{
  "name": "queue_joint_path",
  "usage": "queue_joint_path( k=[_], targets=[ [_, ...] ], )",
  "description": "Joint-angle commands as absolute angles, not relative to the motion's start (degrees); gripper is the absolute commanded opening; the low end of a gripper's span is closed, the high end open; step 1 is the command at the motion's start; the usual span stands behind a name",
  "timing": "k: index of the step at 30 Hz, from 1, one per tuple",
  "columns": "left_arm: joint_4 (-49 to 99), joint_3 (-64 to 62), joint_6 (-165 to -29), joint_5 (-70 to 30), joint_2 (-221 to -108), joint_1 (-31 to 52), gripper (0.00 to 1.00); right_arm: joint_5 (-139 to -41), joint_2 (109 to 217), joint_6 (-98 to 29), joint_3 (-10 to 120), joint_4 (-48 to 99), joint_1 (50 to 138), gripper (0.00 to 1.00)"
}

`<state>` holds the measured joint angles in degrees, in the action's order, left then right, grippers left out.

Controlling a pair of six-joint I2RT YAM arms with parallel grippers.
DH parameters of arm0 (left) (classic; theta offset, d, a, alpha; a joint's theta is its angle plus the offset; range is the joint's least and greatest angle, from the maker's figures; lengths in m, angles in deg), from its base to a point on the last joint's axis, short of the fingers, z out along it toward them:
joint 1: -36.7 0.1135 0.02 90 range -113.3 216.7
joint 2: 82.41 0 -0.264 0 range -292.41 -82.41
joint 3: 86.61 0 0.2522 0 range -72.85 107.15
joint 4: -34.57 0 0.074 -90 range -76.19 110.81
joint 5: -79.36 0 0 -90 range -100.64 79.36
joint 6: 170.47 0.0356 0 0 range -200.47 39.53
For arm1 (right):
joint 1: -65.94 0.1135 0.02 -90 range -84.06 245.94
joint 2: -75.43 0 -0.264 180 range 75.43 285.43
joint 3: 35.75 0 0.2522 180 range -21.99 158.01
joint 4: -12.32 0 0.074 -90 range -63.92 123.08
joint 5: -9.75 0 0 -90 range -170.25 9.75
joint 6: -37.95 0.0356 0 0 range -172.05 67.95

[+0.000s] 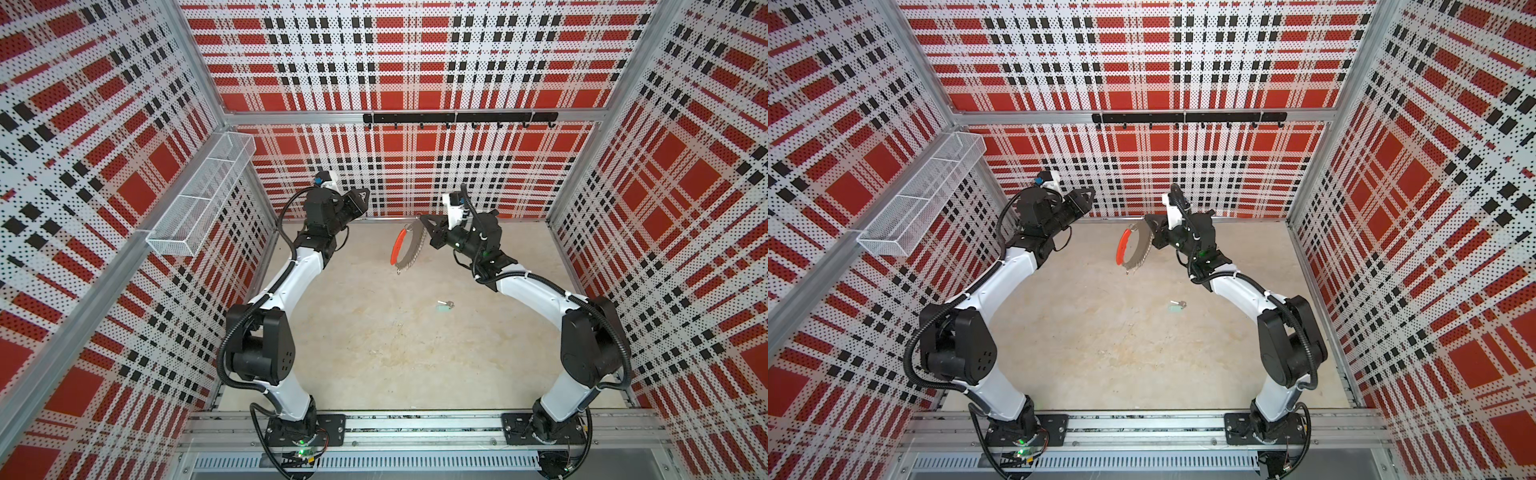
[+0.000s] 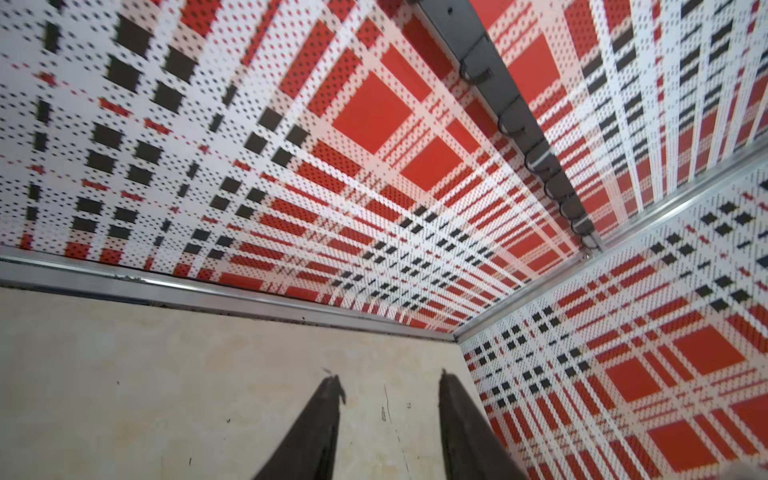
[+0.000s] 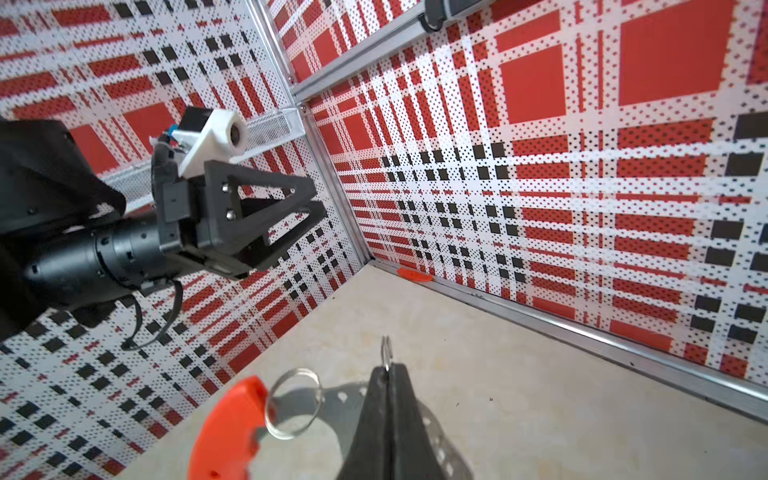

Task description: Put the keys on the keyring

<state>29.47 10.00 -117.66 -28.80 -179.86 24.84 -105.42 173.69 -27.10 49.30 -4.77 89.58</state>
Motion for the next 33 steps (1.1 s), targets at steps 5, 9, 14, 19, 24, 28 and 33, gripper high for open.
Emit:
queue_joint_path(
  k=[5, 9, 14, 19, 24, 28, 33],
  targets=[
    [34.92, 3.00, -114.79, -36.45, -177.16, 20.54, 0.37, -113.25, 171.50, -16.26, 39.86, -30.58, 88.66, 0.00],
    [38.99, 0.50, -116.00, -41.76, -175.04, 20.18, 0.33, -114.34, 171.30, -10.74, 36.79, -39.63, 88.67, 0.00],
    [43.60, -0.63, -118.12, -47.73, -173.54, 19.99, 0.30, -114.88, 171.90, -5.74, 36.95, -46.21, 88.62, 0.00],
    [53.12, -1.69, -124.60, -51.38, -172.92, 20.52, 0.27, -115.86, 173.16, -0.98, 39.67, -49.96, 88.69, 0.00],
    [66.24, -4.27, -131.26, -53.28, -172.55, 19.60, 0.27, -116.19, 174.04, 1.77, 41.83, -52.61, 88.70, 0.00],
    [66.45, -1.68, -130.87, -54.76, -174.84, 17.95, 0.30, -117.11, 175.51, 3.84, 43.36, -53.98, 88.63, 0.00],
    [67.10, 0.24, -131.25, -57.00, -176.61, 17.02, 0.36, -118.13, 176.76, 4.29, 43.90, -54.38, 88.69, 0.00]
  ],
)
